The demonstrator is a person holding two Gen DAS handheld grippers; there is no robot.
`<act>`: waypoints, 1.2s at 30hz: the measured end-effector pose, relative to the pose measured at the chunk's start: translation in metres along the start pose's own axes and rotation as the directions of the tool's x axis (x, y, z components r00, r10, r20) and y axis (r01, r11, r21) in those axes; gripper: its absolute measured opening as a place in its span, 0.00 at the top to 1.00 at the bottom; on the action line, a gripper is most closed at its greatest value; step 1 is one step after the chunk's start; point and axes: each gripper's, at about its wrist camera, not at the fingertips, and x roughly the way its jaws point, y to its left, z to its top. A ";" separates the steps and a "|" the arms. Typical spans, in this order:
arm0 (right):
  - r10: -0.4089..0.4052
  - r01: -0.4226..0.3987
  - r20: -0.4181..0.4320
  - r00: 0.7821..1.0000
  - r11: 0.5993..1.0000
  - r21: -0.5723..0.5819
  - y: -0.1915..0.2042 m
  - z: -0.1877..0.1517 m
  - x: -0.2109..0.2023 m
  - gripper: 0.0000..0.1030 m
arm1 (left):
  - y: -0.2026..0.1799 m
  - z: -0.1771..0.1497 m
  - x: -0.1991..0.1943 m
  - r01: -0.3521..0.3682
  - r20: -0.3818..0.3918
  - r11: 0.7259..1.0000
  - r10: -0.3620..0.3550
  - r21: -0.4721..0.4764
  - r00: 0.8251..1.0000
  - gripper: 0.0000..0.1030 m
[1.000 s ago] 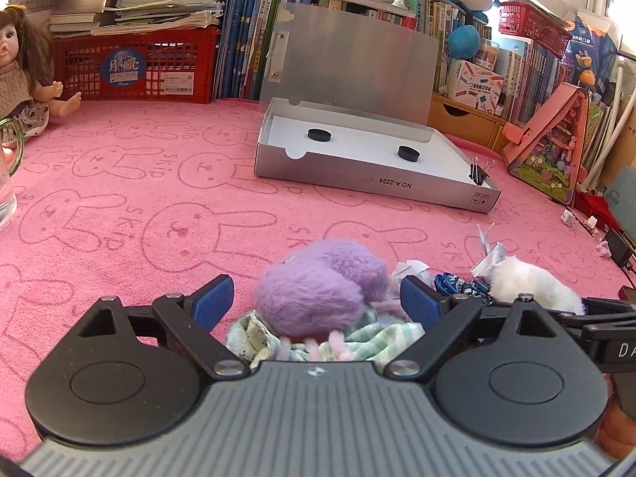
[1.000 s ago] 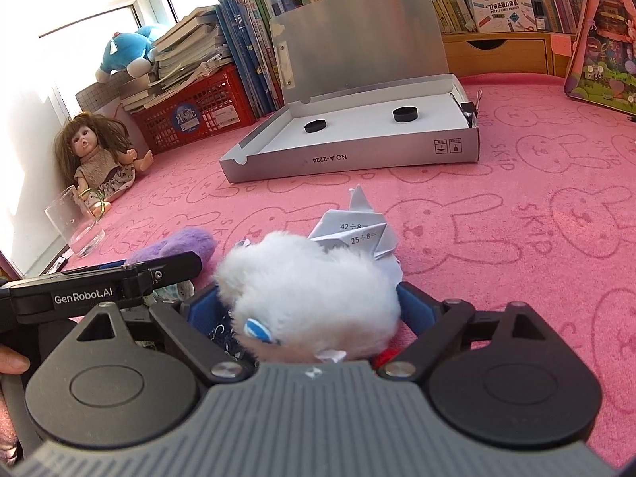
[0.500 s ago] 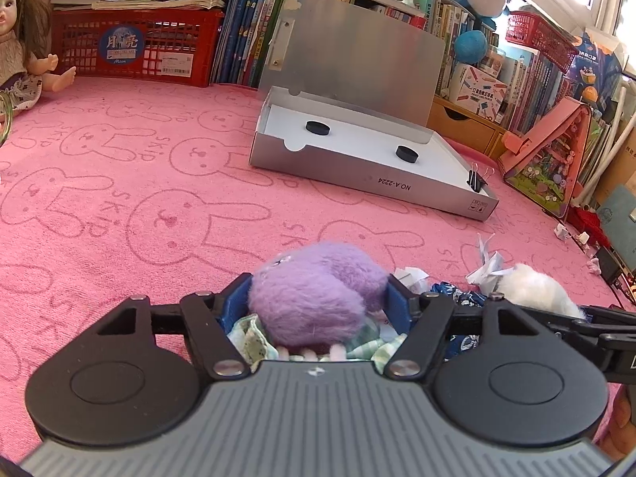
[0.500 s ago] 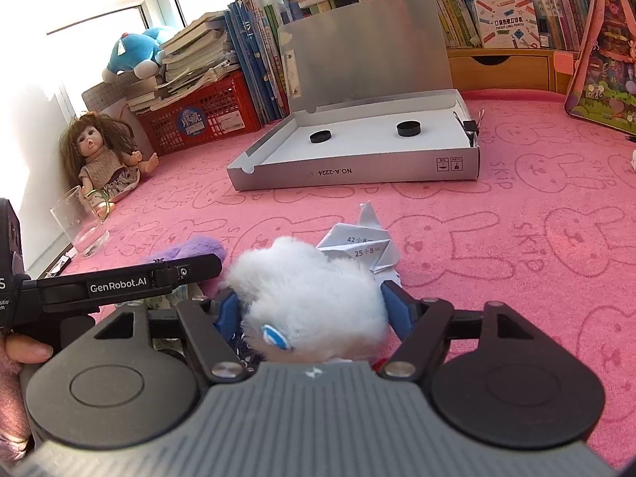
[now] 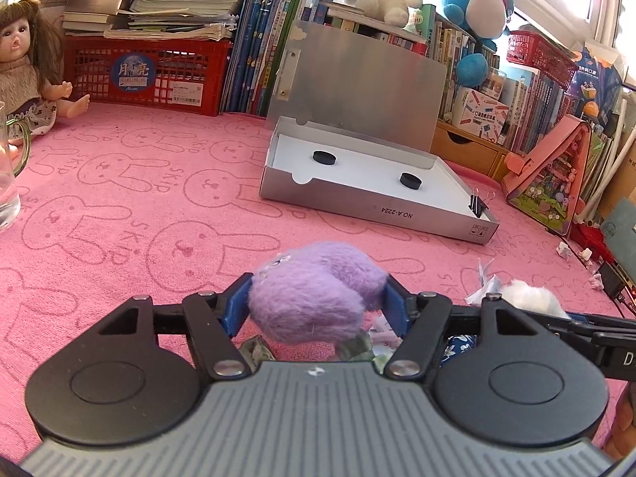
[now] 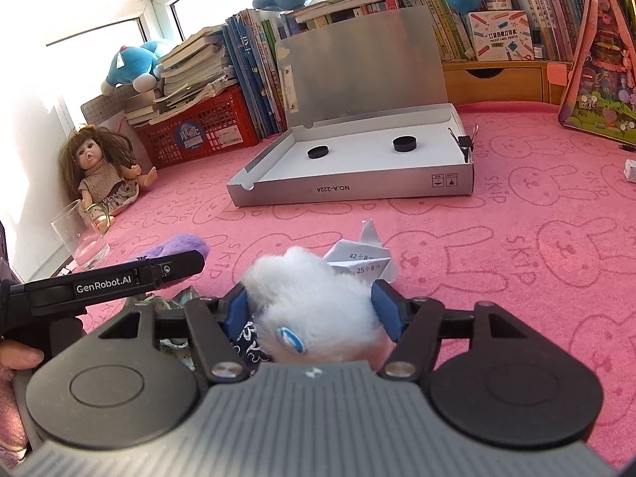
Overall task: Organize objects
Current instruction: 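Grasp the purple plush with the left tool while the right grasps the white fluffy plush, then lift and carry both plushes over the open white box with both tools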
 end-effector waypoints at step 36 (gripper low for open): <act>-0.016 0.022 0.052 0.999 0.994 -0.107 0.022 -0.005 -0.004 0.16 | -0.005 -0.003 -0.004 -0.013 0.009 1.000 0.013 0.027 1.000 0.30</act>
